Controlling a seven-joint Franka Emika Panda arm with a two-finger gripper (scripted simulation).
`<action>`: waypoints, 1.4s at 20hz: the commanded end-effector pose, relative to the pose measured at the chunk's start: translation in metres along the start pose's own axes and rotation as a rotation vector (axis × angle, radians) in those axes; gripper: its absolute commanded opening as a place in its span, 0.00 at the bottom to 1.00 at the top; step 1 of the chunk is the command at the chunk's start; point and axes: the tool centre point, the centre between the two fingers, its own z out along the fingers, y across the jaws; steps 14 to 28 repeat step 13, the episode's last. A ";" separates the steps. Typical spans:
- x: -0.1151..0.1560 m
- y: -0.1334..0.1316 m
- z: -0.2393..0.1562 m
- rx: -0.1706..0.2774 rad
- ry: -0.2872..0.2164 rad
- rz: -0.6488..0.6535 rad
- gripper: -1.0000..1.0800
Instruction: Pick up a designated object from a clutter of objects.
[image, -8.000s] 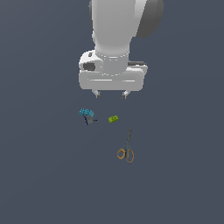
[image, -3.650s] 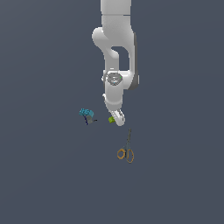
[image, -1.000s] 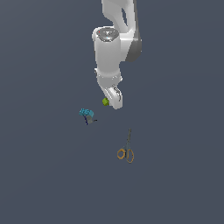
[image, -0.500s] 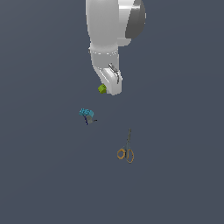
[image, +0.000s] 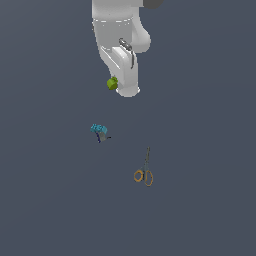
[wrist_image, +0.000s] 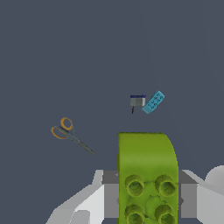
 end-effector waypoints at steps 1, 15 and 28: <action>0.003 -0.002 -0.015 -0.001 -0.001 -0.001 0.00; 0.008 -0.007 -0.043 0.000 -0.001 -0.002 0.00; 0.008 -0.007 -0.043 0.000 -0.001 -0.002 0.00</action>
